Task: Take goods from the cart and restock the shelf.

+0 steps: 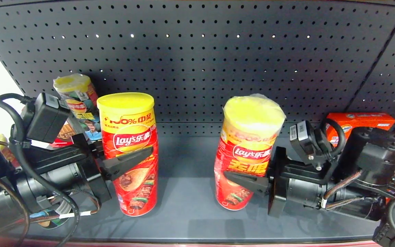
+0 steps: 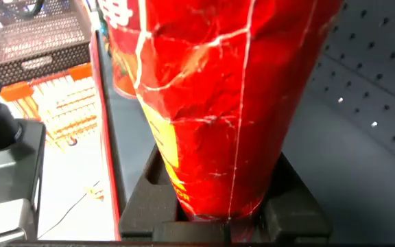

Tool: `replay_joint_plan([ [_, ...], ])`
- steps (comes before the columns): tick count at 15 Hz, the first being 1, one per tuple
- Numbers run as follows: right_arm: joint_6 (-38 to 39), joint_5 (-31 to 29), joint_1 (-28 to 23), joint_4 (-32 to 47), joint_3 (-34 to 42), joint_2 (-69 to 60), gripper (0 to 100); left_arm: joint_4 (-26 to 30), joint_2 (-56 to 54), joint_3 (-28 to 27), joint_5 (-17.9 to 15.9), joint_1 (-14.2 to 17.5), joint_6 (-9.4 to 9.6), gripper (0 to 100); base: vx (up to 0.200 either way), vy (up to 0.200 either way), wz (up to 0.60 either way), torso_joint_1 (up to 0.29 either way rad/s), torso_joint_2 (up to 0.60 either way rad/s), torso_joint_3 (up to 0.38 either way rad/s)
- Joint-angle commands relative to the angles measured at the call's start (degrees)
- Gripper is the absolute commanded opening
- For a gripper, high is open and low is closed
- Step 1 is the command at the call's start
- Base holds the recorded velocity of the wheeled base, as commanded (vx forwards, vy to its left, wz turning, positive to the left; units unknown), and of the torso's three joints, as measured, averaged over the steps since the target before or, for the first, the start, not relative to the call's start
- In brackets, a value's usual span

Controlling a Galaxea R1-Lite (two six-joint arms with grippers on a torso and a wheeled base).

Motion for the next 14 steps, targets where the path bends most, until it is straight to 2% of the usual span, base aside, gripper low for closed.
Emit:
replay_joint_plan([
  [1, -0.01, 0.03, 0.12, -2.43, 2.36, 2.06, 0, -0.02, 0.07, 0.08, 0.08, 0.06, 0.00, 0, 0.000, 0.000, 0.00, 0.000, 0.00, 0.000],
  [14, -0.19, 0.03, 0.47, -4.46, 2.36, 7.25, 0, -0.02, -0.02, 0.17, 0.08, 0.24, 0.00, 0, 0.000, 0.000, 0.00, 0.000, 0.00, 0.000],
])
